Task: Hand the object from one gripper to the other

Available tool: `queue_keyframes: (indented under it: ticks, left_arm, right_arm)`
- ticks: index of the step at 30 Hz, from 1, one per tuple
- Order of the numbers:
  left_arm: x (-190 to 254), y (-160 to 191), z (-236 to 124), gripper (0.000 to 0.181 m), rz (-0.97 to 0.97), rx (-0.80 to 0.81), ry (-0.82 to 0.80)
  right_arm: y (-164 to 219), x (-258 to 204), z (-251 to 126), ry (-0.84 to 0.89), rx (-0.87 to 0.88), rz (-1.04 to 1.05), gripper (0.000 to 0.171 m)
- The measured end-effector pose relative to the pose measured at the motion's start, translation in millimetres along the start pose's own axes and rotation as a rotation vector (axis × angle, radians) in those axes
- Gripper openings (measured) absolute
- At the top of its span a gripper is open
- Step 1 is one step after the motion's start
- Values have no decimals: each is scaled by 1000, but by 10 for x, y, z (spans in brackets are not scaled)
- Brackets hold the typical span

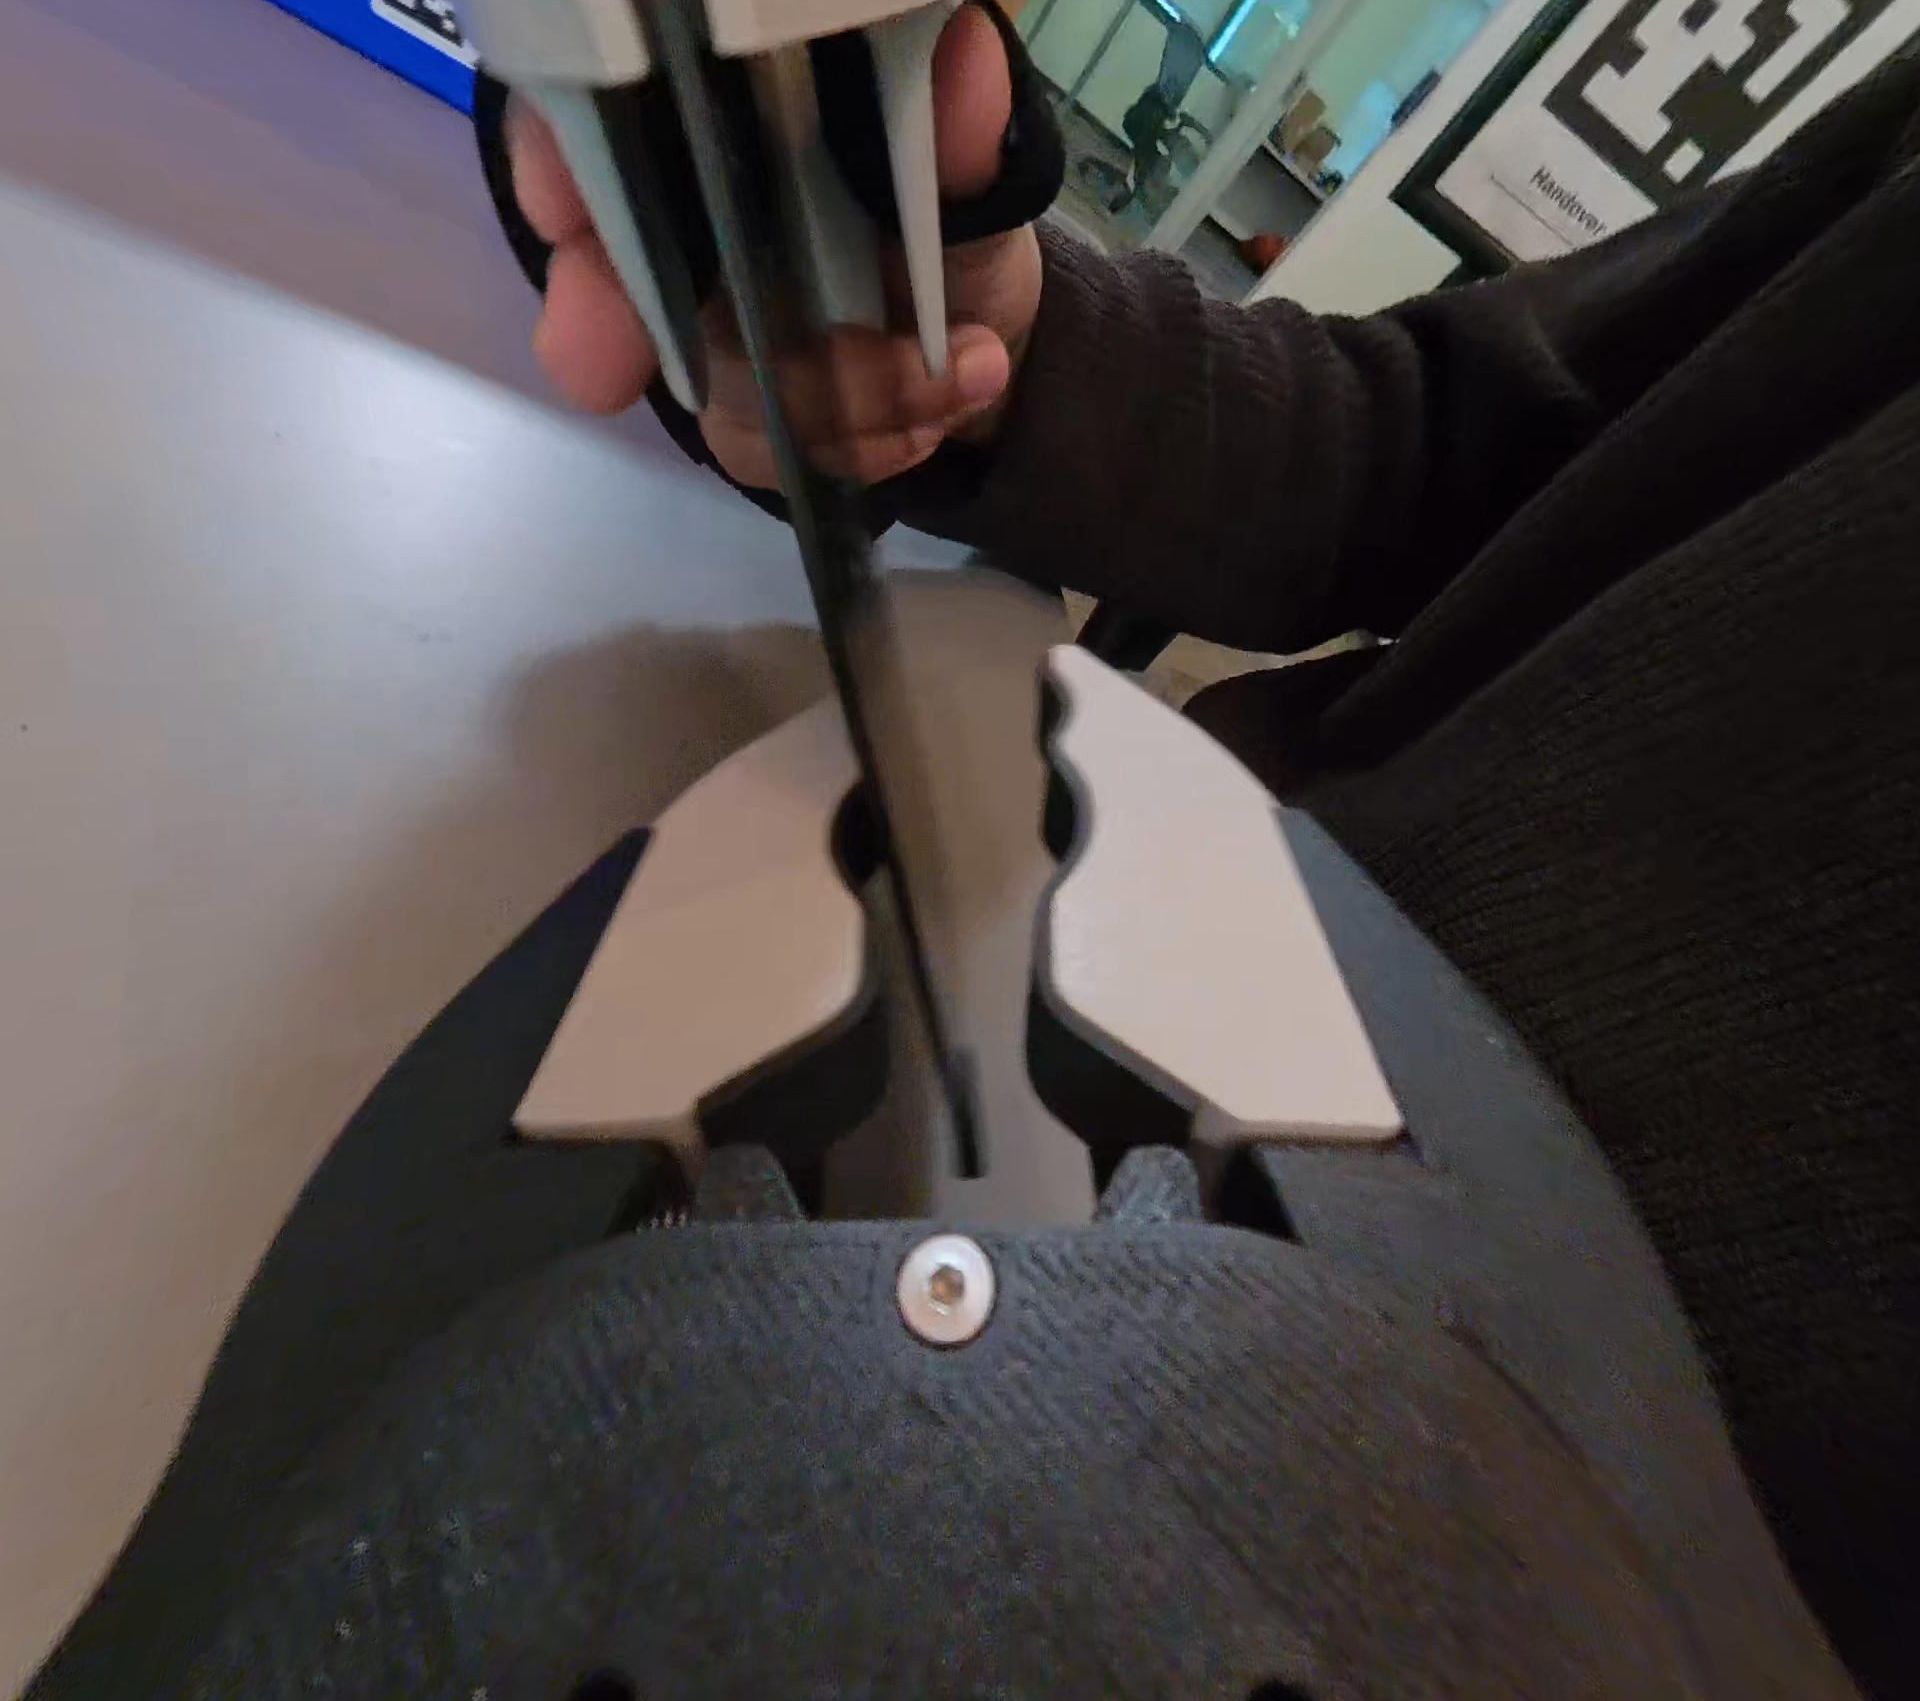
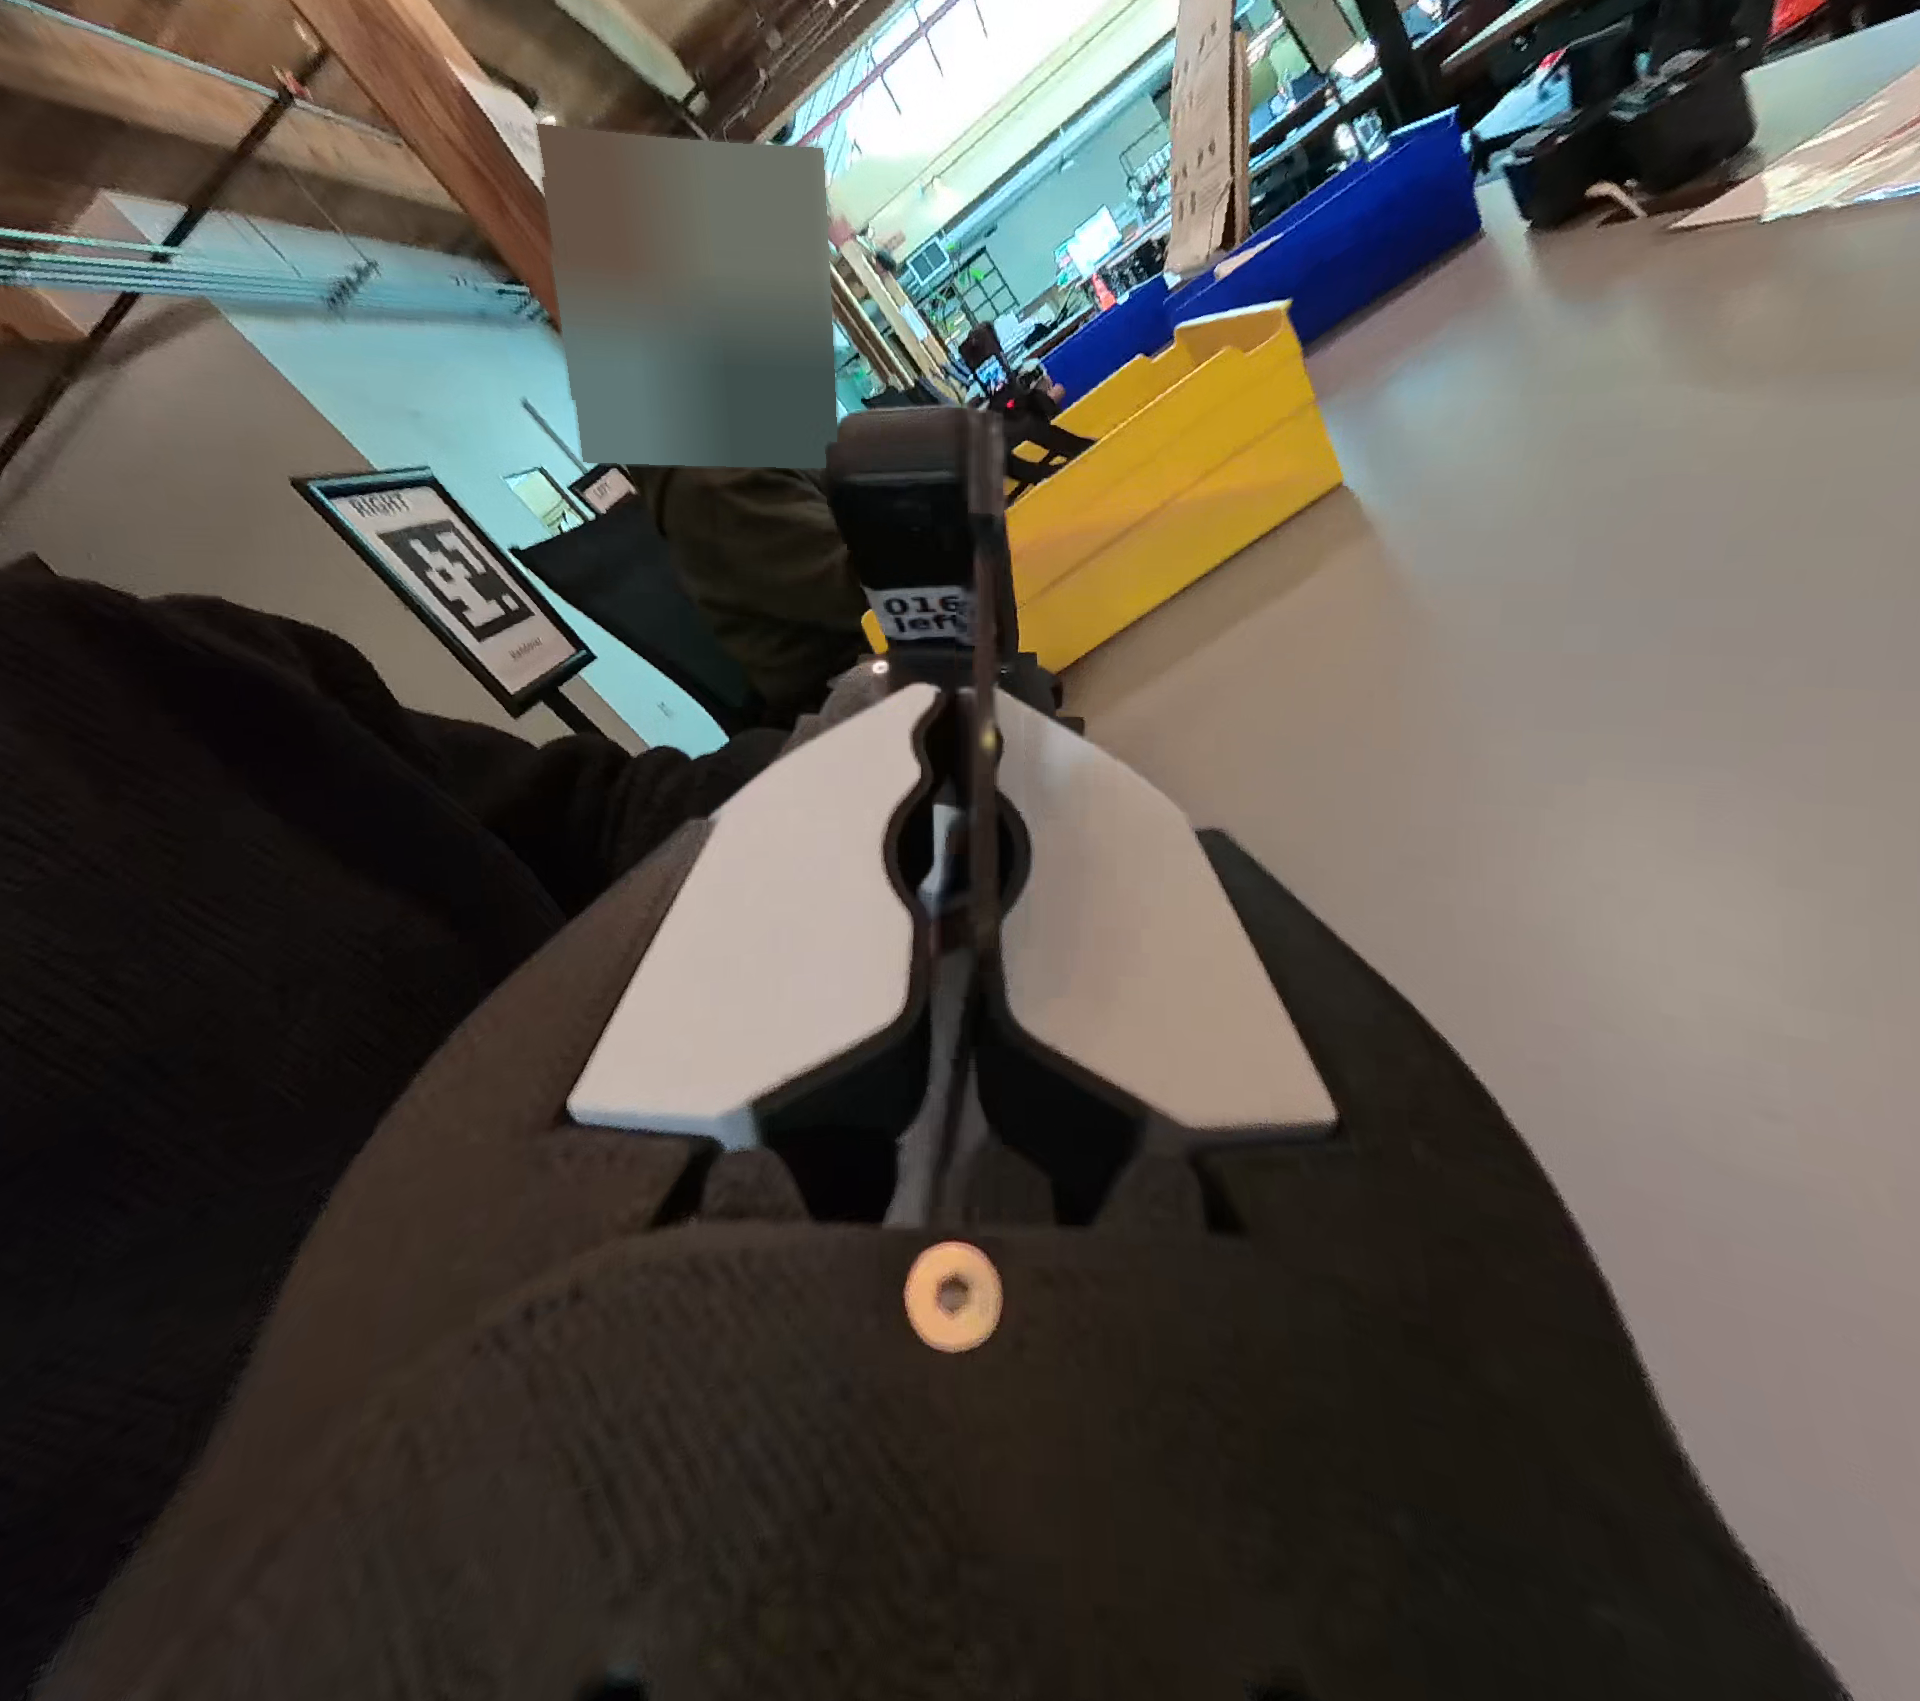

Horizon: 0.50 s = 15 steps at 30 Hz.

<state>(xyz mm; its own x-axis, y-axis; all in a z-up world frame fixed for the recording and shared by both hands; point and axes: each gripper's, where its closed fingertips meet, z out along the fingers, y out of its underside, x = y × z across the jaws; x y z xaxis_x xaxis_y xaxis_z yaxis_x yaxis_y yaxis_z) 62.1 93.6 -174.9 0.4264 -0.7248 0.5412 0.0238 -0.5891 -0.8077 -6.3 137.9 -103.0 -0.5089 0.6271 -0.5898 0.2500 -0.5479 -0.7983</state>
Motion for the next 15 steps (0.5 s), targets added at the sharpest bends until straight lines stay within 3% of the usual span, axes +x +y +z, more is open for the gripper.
queue_keyframes:
  ticks: [1,2,5,7,10,15]
  left_arm:
    - [6,5,9,11,19,-7,-8]
    - [0,13,16,7,32,-16,-24]
    - [-60,24,28,7,31,-30,-73]
    - [-124,-31,-3,6,45,-1,-121]
    - [-237,-150,-106,6,53,74,-199]
    - [-463,-426,-436,6,7,281,-346]
  right_arm:
    - [22,-21,18,-12,-12,-2,3]
    - [34,-35,35,-16,-19,-9,3]
    - [37,8,45,31,-14,-69,11]
    - [-20,106,28,96,29,-87,38]
    - [-127,222,-46,166,101,-86,57]
    - [-332,327,-226,249,235,-86,62]
